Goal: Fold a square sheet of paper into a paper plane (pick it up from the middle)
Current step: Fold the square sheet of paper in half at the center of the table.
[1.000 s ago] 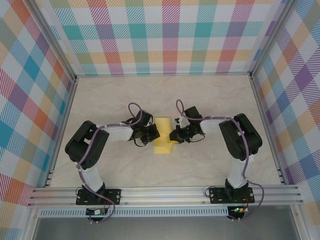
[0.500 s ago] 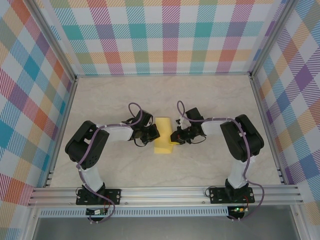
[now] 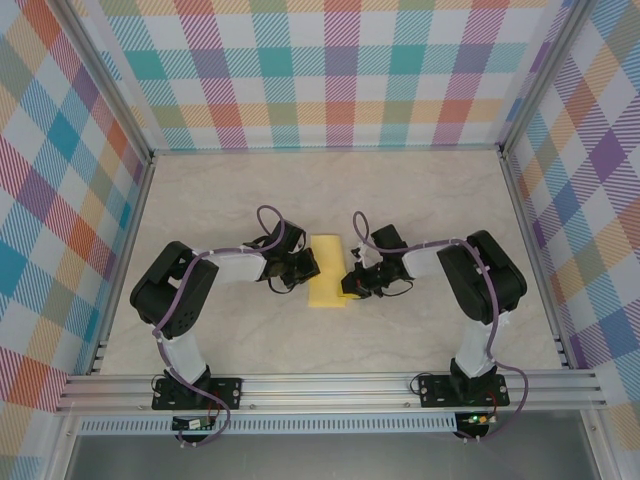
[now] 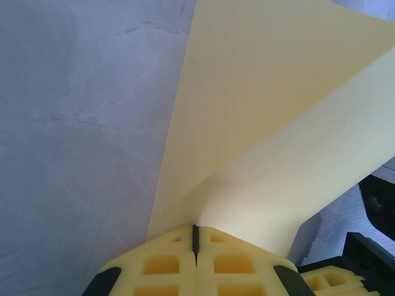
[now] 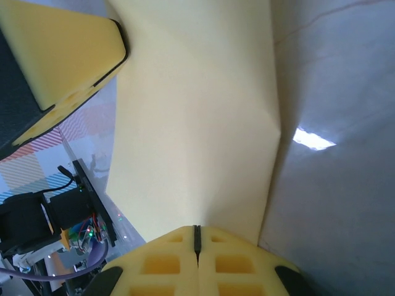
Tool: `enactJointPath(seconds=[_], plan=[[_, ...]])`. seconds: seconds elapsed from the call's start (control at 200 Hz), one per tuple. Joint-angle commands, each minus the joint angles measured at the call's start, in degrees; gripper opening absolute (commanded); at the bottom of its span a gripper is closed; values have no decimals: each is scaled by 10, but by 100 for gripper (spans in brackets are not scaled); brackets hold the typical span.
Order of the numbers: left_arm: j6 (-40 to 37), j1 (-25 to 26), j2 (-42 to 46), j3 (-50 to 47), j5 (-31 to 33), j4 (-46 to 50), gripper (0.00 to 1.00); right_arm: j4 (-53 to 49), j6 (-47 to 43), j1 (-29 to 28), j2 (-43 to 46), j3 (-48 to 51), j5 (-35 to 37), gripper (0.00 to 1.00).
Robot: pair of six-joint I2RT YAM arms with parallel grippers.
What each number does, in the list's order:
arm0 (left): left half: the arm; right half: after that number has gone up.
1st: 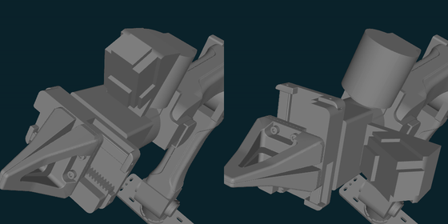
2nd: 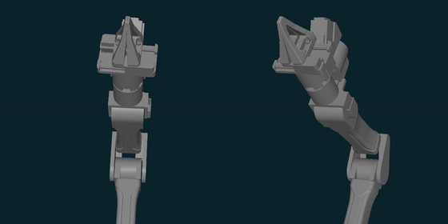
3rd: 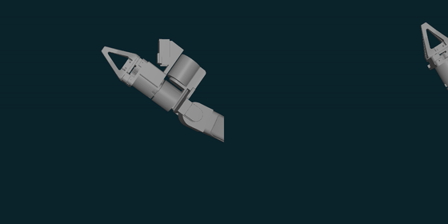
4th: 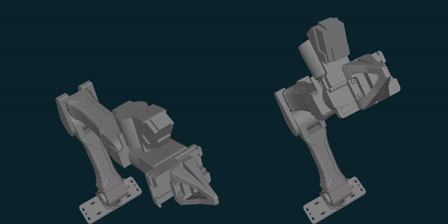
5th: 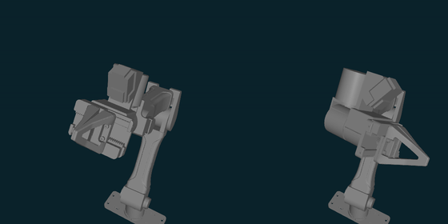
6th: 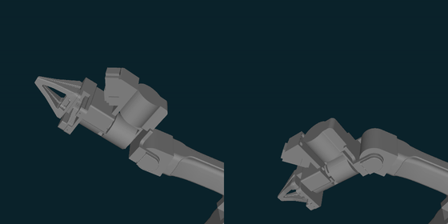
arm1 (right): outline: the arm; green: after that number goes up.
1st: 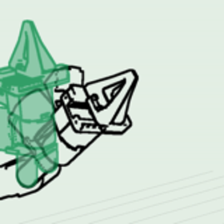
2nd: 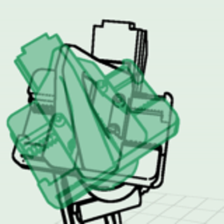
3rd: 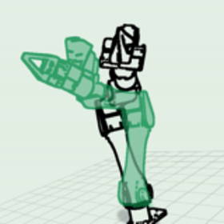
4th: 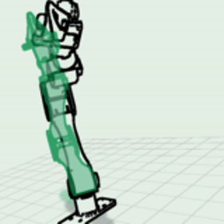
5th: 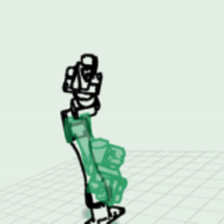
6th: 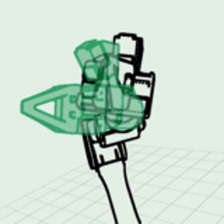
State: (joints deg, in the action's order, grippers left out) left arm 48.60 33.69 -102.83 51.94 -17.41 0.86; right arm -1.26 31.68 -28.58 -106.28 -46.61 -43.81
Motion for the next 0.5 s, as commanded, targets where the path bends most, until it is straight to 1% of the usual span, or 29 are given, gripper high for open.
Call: enactJointPath(seconds=[0.0,0.215,0.495], plan=[[-8,8,-21,-13,9,36,0,-3,-18,-4,-4,14,18,0],[-9,8,-20,-14,10,38,0,-16,-18,-12,59,8,9,0],[-11,9,-18,-12,9,40,0,-40,-27,-37,35,18,59,0]])
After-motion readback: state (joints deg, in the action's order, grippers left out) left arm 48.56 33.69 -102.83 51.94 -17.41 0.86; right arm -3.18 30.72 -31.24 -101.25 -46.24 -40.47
